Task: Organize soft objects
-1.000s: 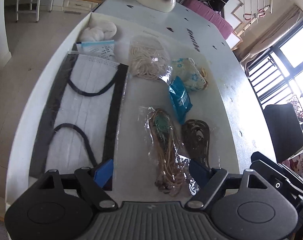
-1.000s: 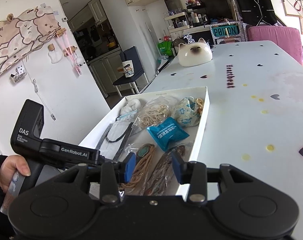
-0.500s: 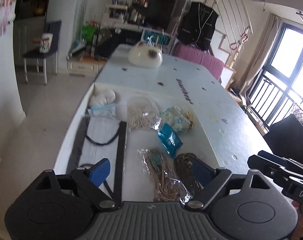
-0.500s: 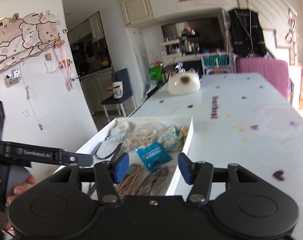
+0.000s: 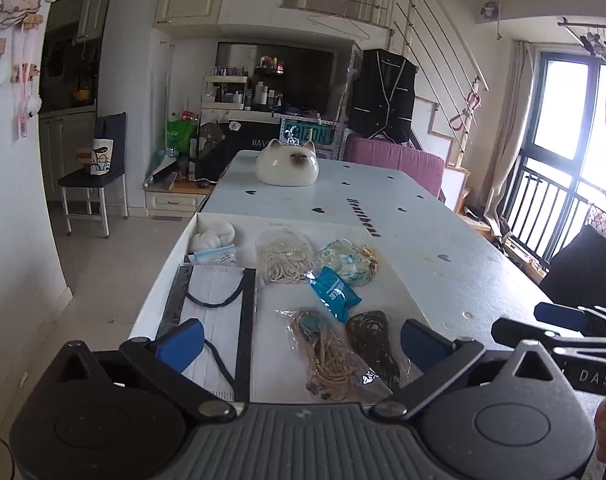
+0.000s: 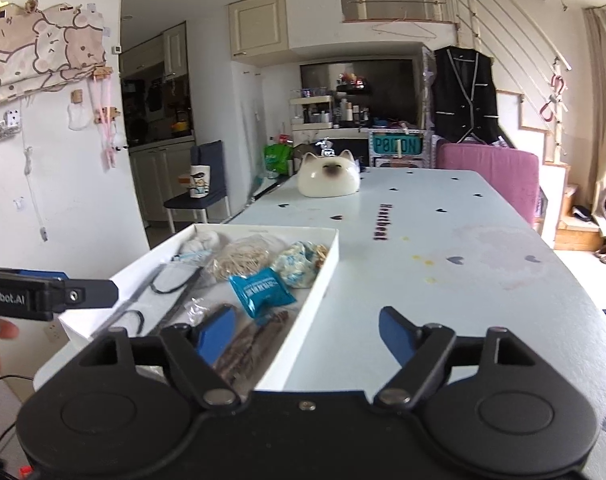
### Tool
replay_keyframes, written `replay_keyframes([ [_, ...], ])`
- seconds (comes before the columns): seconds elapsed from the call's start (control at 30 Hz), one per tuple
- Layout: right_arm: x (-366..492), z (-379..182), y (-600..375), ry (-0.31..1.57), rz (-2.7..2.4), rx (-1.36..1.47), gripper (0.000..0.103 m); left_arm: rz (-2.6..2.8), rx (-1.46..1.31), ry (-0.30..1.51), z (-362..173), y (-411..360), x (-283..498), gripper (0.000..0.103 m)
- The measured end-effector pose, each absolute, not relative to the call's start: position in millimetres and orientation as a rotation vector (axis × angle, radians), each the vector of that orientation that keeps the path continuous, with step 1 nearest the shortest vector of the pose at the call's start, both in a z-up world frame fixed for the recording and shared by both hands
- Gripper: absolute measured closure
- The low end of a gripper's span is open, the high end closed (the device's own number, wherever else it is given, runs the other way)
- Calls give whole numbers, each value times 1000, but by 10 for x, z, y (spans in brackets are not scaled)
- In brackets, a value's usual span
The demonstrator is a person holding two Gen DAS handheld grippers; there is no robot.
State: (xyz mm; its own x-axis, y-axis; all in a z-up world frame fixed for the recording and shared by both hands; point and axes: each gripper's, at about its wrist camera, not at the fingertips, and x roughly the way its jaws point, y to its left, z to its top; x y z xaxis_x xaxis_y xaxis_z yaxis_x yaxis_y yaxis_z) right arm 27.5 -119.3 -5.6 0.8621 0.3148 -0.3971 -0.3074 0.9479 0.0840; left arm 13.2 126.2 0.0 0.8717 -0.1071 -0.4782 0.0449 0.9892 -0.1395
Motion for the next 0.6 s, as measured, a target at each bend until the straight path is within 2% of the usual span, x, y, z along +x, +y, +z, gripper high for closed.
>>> replay_keyframes([
  [0.13, 191, -89, -1197, 404, 287, 2, 16, -57, -139, 483, -41, 1245, 62, 0],
  [0.4, 66, -88, -1259, 362, 227, -16, 0, 12, -89, 469, -112, 1194, -32, 0],
  [0.6, -5, -114, -1326, 350, 202, -10, 0, 24, -44, 471, -165, 1131, -98, 0],
])
